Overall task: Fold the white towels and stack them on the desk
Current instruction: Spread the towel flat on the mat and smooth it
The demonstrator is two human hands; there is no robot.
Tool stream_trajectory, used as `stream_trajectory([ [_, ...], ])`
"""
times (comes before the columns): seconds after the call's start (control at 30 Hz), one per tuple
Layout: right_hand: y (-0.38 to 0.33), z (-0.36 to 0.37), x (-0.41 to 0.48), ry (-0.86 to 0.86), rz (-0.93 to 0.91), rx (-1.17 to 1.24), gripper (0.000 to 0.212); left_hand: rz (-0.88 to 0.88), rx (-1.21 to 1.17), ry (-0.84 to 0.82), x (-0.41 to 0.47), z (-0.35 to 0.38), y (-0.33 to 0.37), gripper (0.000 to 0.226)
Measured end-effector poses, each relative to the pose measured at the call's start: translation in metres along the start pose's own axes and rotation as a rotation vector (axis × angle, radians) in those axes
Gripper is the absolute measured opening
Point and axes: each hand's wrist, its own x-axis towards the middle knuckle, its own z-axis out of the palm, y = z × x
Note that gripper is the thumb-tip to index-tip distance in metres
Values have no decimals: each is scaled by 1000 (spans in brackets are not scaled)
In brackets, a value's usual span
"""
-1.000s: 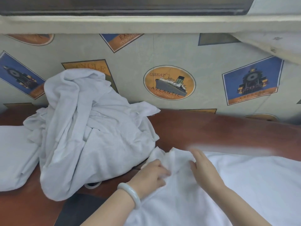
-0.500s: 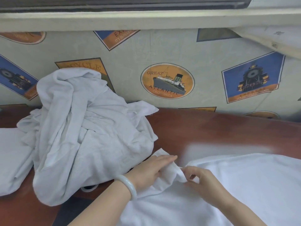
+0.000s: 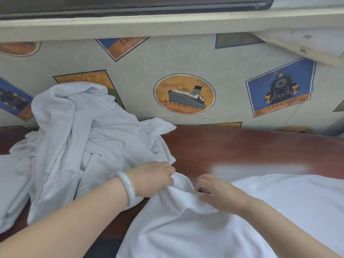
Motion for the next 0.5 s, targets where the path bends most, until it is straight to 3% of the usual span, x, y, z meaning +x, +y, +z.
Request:
stream_trajectory([
  [0.07, -2, -6, 14, -117, 106, 124, 22, 77, 97, 116, -4, -17, -9, 16],
  [0.2, 0, -21, 32, -239, 268, 145, 36, 81, 136, 126, -12, -55, -23, 13],
  [0.33, -4, -51, 40, -326, 259, 93, 19, 45, 132, 116, -19, -83, -32, 4],
  [0.5, 2, -71, 48, -753, 319, -125, 42, -14, 173, -43, -26, -102, -36, 23],
])
